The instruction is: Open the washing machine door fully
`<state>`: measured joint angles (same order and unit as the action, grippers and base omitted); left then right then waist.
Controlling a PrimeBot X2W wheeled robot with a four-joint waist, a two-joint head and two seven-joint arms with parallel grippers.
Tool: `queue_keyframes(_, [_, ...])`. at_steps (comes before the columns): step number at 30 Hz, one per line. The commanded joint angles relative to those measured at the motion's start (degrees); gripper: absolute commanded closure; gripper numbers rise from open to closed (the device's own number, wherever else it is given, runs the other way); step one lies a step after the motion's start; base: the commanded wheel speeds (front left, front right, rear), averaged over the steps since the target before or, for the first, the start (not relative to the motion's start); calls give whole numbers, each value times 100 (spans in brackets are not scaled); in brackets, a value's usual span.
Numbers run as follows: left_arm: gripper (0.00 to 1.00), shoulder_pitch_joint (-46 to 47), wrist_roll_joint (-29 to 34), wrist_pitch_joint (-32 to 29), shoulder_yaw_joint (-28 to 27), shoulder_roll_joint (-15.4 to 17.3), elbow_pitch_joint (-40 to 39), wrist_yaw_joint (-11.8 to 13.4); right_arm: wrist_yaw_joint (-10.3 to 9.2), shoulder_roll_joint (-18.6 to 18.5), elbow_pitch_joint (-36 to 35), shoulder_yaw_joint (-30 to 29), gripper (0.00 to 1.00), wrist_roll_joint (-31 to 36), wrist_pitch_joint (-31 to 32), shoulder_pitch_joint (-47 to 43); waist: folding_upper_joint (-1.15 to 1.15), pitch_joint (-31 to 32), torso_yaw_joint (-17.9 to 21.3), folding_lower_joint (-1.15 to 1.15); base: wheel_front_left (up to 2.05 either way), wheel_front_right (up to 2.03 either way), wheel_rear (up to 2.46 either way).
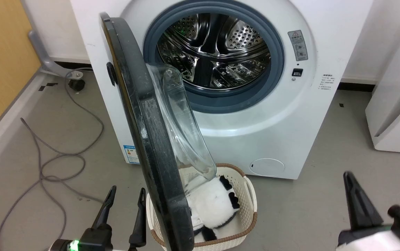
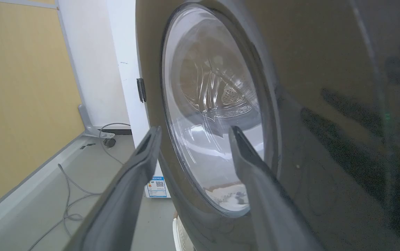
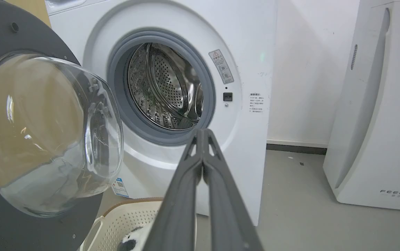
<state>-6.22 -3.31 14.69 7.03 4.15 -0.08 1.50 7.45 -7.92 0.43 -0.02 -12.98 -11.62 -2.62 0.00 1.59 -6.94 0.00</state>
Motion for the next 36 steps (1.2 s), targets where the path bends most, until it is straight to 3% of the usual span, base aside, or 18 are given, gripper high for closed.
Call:
queue_keyframes(1, [0,-77,-19,30,11,-22,-1,-28,3,70,-49,-46,100,70,-41,-147,0,-2,10,0,0,0,0])
queue_keyframes(4, [0,-80,-16,30,2,-33,-6,-45,3,235,-107,-164,100,211,-44,-384,0,-4,27,0,0,0,0])
queue_keyframes(5, [0,-83,-13,30,-2,-35,-9,-54,3,283,-113,-209,88,257,-46,-458,0,-6,29,0,0,0,0])
queue_keyframes(6, [0,-86,-14,30,-8,-37,-11,-64,3,326,-106,-250,4,306,-48,-528,0,-8,29,0,0,0,0])
queue_keyframes(7, [0,-88,-18,30,-16,-39,-13,-78,3,365,-81,-315,0,356,-71,-584,0,-13,27,0,0,0,0])
queue_keyframes(26, [0,-51,24,30,-152,-83,-238,-145,3,502,298,-398,0,321,-294,-586,0,-10,-50,0,0,0,0])
queue_keyframes(27, [21,-35,25,30,-180,-86,-355,-130,3,502,302,-391,0,311,-298,-584,0,-9,-56,0,0,0,0])
queue_keyframes(28, [59,-13,35,30,-209,-88,-497,-117,3,503,307,-384,0,303,-302,-584,0,-9,-63,0,0,0,0])
queue_keyframes(29, [91,11,30,30,-242,-91,-651,-104,3,503,313,-380,0,298,-305,-585,0,-9,-71,0,0,0,0])
queue_keyframes(30, [100,39,0,30,-285,-95,-814,-88,3,503,319,-376,0,292,-308,-586,0,-10,-78,0,0,0,0])
queue_keyframes(36, [100,367,-148,30,-511,-115,-1872,0,3,503,369,-369,0,263,-319,-570,0,-26,-105,0,0,0,0])
